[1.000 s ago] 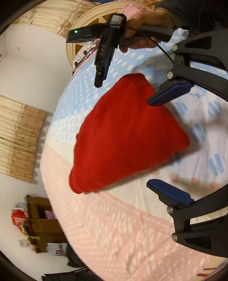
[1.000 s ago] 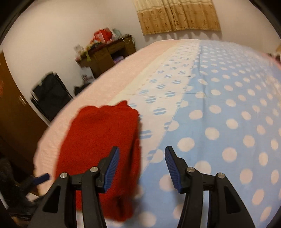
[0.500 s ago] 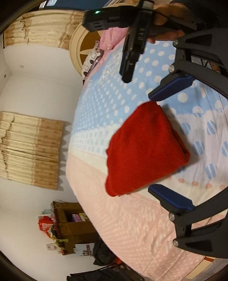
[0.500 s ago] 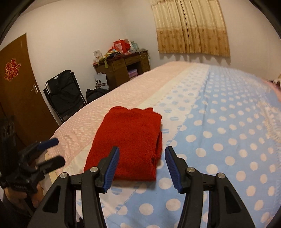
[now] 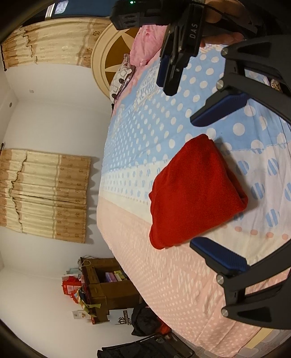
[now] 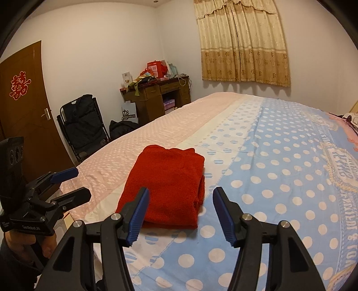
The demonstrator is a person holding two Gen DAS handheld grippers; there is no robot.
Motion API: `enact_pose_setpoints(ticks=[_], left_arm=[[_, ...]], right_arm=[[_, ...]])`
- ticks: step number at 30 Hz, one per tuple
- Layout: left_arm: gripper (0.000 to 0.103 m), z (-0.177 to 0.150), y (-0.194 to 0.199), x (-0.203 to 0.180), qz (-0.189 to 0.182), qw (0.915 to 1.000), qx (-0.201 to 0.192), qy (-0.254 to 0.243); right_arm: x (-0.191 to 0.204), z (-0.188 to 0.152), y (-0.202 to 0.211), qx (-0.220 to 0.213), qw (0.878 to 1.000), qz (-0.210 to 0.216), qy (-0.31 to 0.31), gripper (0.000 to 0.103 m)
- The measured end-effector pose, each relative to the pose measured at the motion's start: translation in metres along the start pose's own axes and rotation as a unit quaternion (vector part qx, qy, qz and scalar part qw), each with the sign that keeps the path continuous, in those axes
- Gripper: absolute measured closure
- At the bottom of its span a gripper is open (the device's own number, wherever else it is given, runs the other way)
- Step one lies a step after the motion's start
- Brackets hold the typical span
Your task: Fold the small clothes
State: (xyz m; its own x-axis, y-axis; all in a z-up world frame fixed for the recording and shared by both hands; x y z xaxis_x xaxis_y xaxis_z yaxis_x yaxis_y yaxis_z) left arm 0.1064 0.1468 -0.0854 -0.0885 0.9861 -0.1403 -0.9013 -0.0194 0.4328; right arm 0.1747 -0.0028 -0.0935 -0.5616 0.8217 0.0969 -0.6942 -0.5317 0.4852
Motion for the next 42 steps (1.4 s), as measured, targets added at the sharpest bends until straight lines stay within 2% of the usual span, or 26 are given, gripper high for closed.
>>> enact_pose_setpoints(ticks=[15, 22, 30, 42], left_arm=[[0.000, 0.003, 0.005, 0.003, 0.017, 0.9998, -0.011, 0.000], [0.000, 0.008, 0.005, 0.005, 0.057, 0.9982, -0.003, -0.019], [0.000, 0.014, 0.013, 0.011, 0.060, 0.9979, -0.022, -0.008], [0.000, 0.013, 0.009, 0.016, 0.069, 0.9975, -0.013, -0.008]], right_arm=[[0.007, 0.008, 0.020, -0.041, 0.999, -0.005, 0.006, 0.043], [0.010, 0.010, 0.022, -0.051, 0.999, -0.009, 0.016, 0.043], [0.012, 0.010, 0.023, -0.053, 0.998, -0.005, 0.021, 0.043], [0.015, 0.011, 0.025, -0.058, 0.998, -0.002, 0.028, 0.043]])
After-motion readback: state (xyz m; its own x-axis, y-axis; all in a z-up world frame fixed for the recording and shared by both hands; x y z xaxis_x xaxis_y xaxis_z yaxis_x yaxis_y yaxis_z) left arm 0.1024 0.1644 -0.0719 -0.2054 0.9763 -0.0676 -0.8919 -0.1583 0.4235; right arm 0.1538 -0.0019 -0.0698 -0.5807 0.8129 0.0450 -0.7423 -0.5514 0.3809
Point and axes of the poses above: each gripper's, at about its wrist camera, not at the fingertips, and y roughly against the way its jaws point, x to its left, z to its top, the point moved 3 cm from there along -y, roughly the way its jaws point, and after that the axes turned 4 degrees about -x, right-handed, at the moved point
